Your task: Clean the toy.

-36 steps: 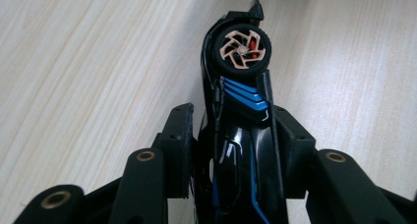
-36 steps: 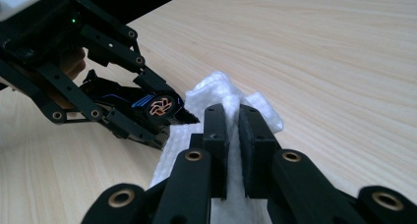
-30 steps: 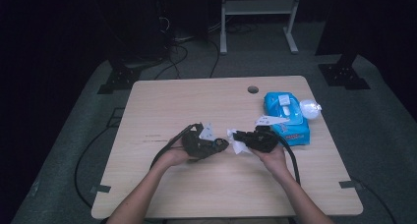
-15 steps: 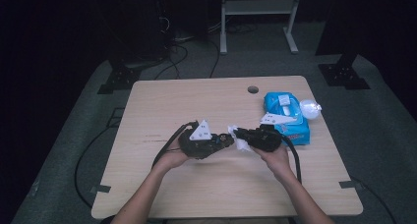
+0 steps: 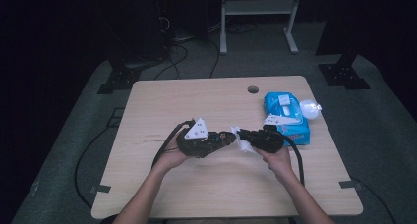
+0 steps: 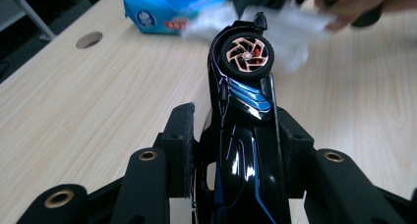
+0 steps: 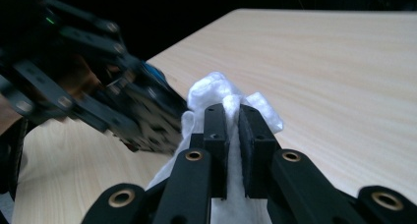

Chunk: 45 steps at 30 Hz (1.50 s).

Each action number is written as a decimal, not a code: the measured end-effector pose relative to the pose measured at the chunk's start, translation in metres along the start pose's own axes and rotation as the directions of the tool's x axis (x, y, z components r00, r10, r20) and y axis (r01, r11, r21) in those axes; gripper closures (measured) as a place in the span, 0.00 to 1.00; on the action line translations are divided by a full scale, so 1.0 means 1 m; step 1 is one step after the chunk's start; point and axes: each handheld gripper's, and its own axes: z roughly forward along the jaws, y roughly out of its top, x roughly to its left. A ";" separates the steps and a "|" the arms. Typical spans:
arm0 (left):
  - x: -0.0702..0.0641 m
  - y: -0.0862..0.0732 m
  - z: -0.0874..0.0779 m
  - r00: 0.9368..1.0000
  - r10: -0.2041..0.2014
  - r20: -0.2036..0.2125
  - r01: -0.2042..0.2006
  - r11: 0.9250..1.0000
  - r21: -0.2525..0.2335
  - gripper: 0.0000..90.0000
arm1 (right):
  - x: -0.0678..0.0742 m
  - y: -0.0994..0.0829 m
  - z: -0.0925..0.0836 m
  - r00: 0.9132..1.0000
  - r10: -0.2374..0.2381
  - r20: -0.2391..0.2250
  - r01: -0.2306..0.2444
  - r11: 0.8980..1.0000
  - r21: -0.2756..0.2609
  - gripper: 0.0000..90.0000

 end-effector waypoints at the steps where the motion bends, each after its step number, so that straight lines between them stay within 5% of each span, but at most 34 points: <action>1: 0.000 0.001 0.000 1.000 0.010 0.000 -0.010 1.000 0.010 0.64 | -0.001 -0.003 0.003 1.000 0.007 -0.001 -0.007 1.000 0.010 0.91; 9: 0.005 -0.001 -0.003 1.000 -0.027 -0.003 0.027 0.999 -0.020 0.64 | -0.001 0.000 -0.002 0.999 0.031 -0.023 -0.032 0.999 -0.034 0.91; 16: 0.007 -0.009 0.007 0.998 -0.060 0.018 0.061 0.998 -0.011 0.64 | -0.007 -0.015 0.007 0.999 0.034 -0.003 -0.034 0.998 0.060 0.91; 23: 0.015 -0.016 0.028 0.997 -0.071 0.014 0.070 0.996 0.063 0.65 | -0.015 -0.009 -0.005 0.998 0.044 0.035 -0.045 0.999 0.025 0.91; 30: 0.036 -0.007 0.049 0.998 -0.062 -0.002 0.061 0.989 0.134 0.65 | -0.018 -0.006 -0.009 0.998 0.040 0.053 -0.041 0.999 0.018 0.91; 37: 0.046 -0.015 0.070 0.996 -0.093 0.001 0.090 0.972 0.217 0.65 | -0.019 -0.010 -0.005 0.998 0.040 0.054 -0.041 0.999 0.028 0.91; 42: 0.050 -0.015 0.073 0.994 -0.110 0.006 0.106 0.969 0.225 0.64 | -0.021 -0.010 -0.002 0.998 0.036 0.056 -0.038 0.999 0.034 0.91; 45: 0.053 -0.015 0.070 0.990 -0.143 0.016 0.136 0.966 0.221 0.53 | -0.021 -0.006 0.005 0.998 0.035 0.047 -0.037 0.998 0.044 0.91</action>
